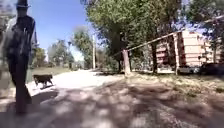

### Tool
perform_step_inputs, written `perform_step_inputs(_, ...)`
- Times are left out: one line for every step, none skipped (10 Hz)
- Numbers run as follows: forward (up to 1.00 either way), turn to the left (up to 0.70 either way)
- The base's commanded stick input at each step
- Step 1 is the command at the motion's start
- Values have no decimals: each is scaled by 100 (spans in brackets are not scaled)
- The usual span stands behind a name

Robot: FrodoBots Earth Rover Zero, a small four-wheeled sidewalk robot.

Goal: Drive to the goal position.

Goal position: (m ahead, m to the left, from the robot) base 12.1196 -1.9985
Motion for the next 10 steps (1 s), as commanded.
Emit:
perform_step_inputs(85,34)
perform_step_inputs(85,34)
perform_step_inputs(85,34)
perform_step_inputs(85,34)
perform_step_inputs(85,34)
perform_step_inputs(85,34)
perform_step_inputs(85,4)
perform_step_inputs(85,0)
perform_step_inputs(85,0)
perform_step_inputs(85,0)
